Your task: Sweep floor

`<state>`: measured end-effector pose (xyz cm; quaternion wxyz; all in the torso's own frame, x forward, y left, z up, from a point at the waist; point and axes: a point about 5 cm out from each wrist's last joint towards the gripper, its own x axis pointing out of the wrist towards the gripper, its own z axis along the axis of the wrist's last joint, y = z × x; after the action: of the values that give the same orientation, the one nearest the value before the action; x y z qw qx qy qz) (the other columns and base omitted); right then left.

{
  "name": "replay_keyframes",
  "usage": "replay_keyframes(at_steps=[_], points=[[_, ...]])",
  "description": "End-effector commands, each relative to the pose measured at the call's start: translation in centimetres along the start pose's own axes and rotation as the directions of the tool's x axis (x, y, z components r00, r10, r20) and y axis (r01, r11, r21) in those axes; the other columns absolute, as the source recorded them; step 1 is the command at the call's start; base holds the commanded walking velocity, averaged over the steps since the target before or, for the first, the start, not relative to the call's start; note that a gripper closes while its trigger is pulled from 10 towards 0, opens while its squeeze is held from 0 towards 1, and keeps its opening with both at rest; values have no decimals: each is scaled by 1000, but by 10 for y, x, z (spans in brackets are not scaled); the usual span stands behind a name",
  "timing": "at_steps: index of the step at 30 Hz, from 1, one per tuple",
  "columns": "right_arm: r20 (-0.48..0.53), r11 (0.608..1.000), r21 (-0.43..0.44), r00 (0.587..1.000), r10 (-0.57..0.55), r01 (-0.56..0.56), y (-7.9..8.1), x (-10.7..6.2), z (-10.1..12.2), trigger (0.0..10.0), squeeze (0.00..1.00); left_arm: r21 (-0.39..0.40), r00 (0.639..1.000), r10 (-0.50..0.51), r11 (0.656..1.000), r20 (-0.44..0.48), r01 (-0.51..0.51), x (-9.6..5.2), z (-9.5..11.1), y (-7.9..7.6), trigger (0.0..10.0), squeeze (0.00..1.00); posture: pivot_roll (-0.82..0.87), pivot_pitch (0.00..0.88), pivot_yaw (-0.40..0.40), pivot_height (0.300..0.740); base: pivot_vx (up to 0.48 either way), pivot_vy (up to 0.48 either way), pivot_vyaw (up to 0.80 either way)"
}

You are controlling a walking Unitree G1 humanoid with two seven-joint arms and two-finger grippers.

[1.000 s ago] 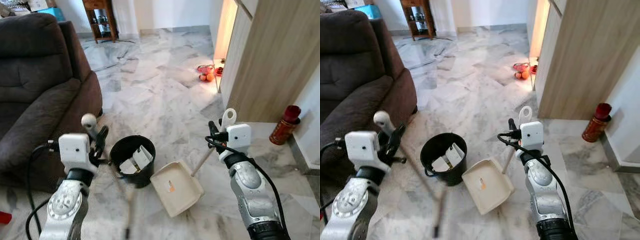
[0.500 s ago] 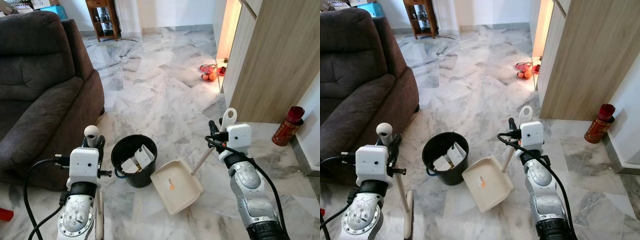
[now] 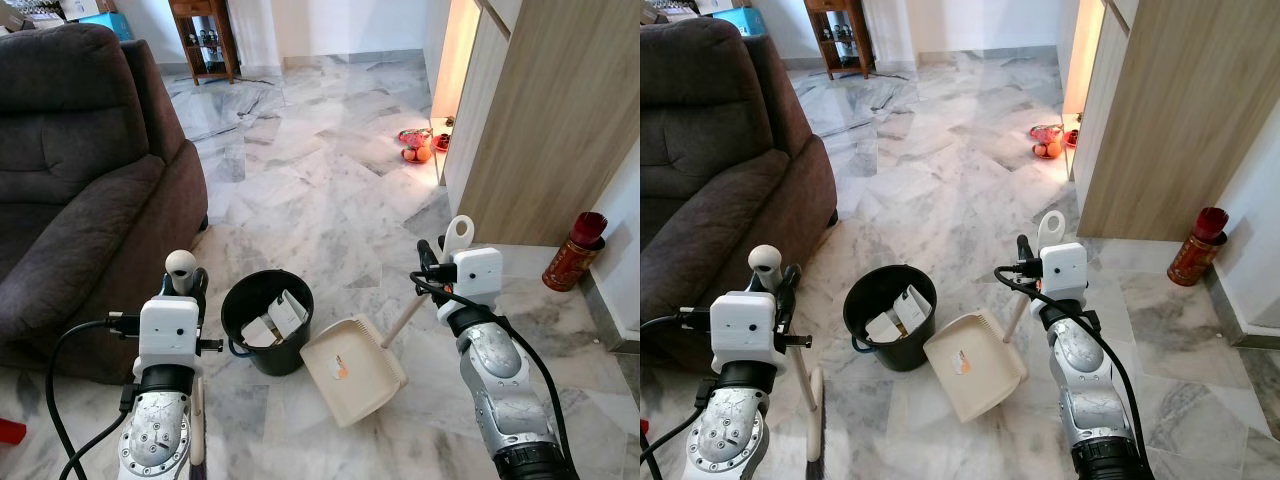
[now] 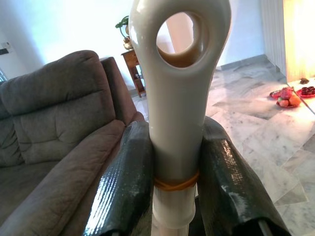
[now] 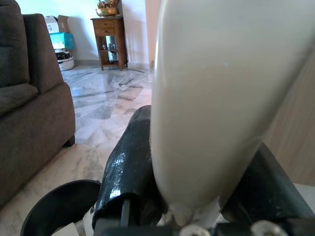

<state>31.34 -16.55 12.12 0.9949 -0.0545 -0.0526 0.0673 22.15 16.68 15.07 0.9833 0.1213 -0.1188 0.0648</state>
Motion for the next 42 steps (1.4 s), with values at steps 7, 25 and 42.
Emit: replay_keyframes(at_steps=[7, 25, 42], points=[[50, 1000, 4, 999, 23, -23, 7, 6, 9, 10000, 0, 31, 1000, -1, 1000, 31, 0, 1, 3, -1, 10000, 0, -194, 33, 106, 740, 0, 0, -571], [40, 1000, 13, 999, 25, -26, 7, 7, 9, 10000, 0, 61, 999, -25, 998, 25, 23, 3, 2, -4, 10000, 0, -186, 49, 100, 740, 0, -249, -44], [32, 1000, 8, 999, 25, -25, 7, 8, 8, 10000, 0, 63, 999, -27, 998, 27, 25, 4, 1, -5, 10000, 0, -189, 54, 100, 740, 0, -401, -449]])
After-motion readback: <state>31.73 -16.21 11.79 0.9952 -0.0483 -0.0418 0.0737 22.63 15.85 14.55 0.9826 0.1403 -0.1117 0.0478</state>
